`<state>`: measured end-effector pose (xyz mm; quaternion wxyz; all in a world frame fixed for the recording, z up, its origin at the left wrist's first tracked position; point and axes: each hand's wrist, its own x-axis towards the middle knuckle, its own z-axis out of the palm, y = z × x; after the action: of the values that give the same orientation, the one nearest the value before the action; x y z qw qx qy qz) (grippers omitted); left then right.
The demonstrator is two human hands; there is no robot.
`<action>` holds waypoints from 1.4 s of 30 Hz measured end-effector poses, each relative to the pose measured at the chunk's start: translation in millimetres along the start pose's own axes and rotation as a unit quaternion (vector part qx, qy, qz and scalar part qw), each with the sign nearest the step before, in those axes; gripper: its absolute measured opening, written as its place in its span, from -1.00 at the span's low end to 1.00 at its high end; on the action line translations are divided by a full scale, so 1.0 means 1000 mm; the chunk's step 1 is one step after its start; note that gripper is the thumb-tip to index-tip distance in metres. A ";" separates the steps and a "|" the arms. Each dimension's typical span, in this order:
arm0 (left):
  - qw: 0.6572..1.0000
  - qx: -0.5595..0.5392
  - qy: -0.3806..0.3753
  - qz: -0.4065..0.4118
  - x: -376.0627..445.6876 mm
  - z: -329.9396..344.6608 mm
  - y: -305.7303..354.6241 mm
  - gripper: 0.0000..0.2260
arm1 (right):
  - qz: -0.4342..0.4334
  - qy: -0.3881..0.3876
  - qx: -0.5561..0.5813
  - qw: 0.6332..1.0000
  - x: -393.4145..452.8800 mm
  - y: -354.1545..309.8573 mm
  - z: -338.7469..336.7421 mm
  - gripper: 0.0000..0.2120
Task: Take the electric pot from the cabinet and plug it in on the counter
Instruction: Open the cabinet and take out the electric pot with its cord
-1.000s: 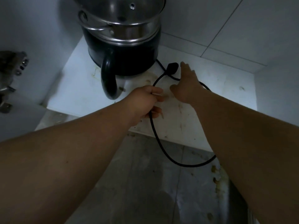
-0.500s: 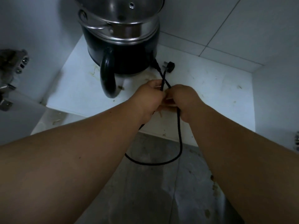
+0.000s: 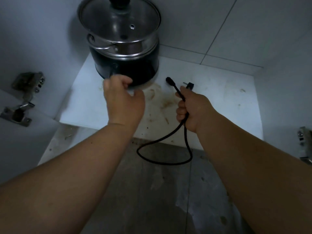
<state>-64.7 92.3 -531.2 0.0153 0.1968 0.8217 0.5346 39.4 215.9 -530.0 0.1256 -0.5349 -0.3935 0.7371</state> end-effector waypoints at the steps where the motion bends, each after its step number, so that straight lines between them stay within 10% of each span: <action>1: 0.999 0.002 0.038 -0.021 0.008 -0.006 -0.004 -0.76 | -0.001 0.000 -0.018 1.000 0.000 0.001 0.001 -0.80; 4: 0.985 0.006 0.031 -0.171 0.027 -0.015 -0.012 -0.59 | 0.005 0.004 -0.052 0.999 -0.003 0.005 0.009 -0.82; 7: 0.950 -0.044 -0.131 -0.281 0.043 -0.015 -0.010 -0.68 | 0.006 0.015 -0.045 0.999 -0.007 0.005 0.018 -0.89; 10: 0.945 -0.075 -0.143 -0.284 0.052 -0.019 -0.003 -0.94 | -0.006 0.037 -0.025 0.999 -0.011 0.000 0.017 -0.91; 19: 0.947 -0.087 -0.156 -0.267 0.035 -0.043 -0.027 -0.72 | -0.034 0.087 -0.039 0.995 -0.016 -0.018 -0.006 -0.99; 25: 0.939 -0.065 -0.250 -0.227 0.032 -0.061 -0.029 -0.69 | -0.091 0.068 0.007 0.993 -0.014 -0.033 0.001 -0.65; 31: 0.917 -0.048 -0.337 -0.208 0.022 -0.059 -0.025 -0.71 | -0.059 0.047 0.080 0.994 -0.026 -0.031 -0.010 -0.90; 42: 0.893 0.060 -0.408 -0.180 0.001 -0.115 0.082 -0.78 | -0.022 0.130 0.113 0.985 -0.148 -0.071 -0.023 -0.84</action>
<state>-67.6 21.6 -409.2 0.4335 0.2474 0.7951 0.3446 101.8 183.8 -380.0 0.2518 -0.5996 -0.2997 0.6981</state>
